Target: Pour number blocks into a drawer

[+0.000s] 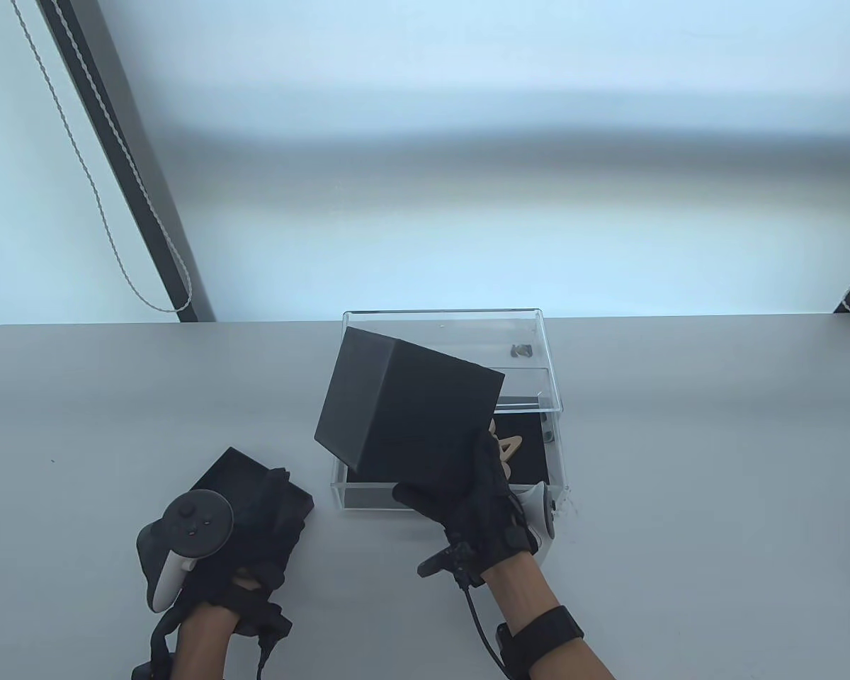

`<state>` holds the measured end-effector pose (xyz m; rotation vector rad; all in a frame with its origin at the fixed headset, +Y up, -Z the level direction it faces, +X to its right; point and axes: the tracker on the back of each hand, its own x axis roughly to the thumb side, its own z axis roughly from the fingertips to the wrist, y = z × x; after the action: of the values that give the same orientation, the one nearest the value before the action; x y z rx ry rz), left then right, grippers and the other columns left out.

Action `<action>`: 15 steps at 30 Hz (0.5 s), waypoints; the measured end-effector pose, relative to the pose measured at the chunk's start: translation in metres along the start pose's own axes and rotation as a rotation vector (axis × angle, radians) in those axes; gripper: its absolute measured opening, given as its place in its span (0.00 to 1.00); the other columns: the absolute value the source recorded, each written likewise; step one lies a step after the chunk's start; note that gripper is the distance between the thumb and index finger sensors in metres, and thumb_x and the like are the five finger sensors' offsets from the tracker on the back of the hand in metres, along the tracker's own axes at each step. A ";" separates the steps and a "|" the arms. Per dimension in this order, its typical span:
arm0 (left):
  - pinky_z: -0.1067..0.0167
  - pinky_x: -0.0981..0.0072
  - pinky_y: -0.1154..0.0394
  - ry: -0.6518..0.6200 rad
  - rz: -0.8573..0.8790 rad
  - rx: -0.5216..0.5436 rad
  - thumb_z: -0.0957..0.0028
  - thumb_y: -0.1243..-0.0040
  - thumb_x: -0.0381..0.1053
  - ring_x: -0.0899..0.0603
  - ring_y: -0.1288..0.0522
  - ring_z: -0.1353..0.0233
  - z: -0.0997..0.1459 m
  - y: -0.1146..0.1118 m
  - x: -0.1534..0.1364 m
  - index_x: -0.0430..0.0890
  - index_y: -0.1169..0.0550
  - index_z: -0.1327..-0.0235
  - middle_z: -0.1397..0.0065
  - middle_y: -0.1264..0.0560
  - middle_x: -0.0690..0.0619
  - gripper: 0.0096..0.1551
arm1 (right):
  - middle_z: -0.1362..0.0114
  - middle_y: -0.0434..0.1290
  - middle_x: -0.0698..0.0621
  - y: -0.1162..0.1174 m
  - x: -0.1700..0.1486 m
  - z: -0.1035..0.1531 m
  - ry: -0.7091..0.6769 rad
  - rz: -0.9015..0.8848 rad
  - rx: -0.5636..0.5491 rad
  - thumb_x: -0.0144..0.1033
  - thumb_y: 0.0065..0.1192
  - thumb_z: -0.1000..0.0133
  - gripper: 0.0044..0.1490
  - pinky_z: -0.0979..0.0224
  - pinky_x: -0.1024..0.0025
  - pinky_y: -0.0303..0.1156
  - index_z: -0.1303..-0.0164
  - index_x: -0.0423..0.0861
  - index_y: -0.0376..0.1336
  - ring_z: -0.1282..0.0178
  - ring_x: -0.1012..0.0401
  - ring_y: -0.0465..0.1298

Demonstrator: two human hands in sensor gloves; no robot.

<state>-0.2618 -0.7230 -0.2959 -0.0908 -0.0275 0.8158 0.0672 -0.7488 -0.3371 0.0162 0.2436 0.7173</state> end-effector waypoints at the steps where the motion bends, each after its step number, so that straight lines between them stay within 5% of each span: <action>1: 0.28 0.27 0.47 -0.001 0.001 0.001 0.48 0.43 0.62 0.29 0.43 0.19 0.000 0.000 0.000 0.52 0.44 0.23 0.17 0.38 0.41 0.43 | 0.52 0.80 0.41 0.000 0.003 0.001 -0.003 0.014 0.005 0.64 0.59 0.49 0.38 0.35 0.26 0.66 0.55 0.39 0.74 0.35 0.19 0.61; 15: 0.28 0.27 0.47 -0.007 0.002 0.001 0.49 0.44 0.62 0.29 0.43 0.19 0.001 0.001 0.000 0.52 0.44 0.23 0.17 0.38 0.41 0.43 | 0.50 0.79 0.40 -0.006 0.060 0.034 -0.105 0.449 0.120 0.57 0.67 0.48 0.33 0.34 0.25 0.64 0.52 0.39 0.74 0.35 0.18 0.60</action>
<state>-0.2627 -0.7224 -0.2951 -0.0868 -0.0334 0.8182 0.1224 -0.7121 -0.3180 0.2285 0.1827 1.1440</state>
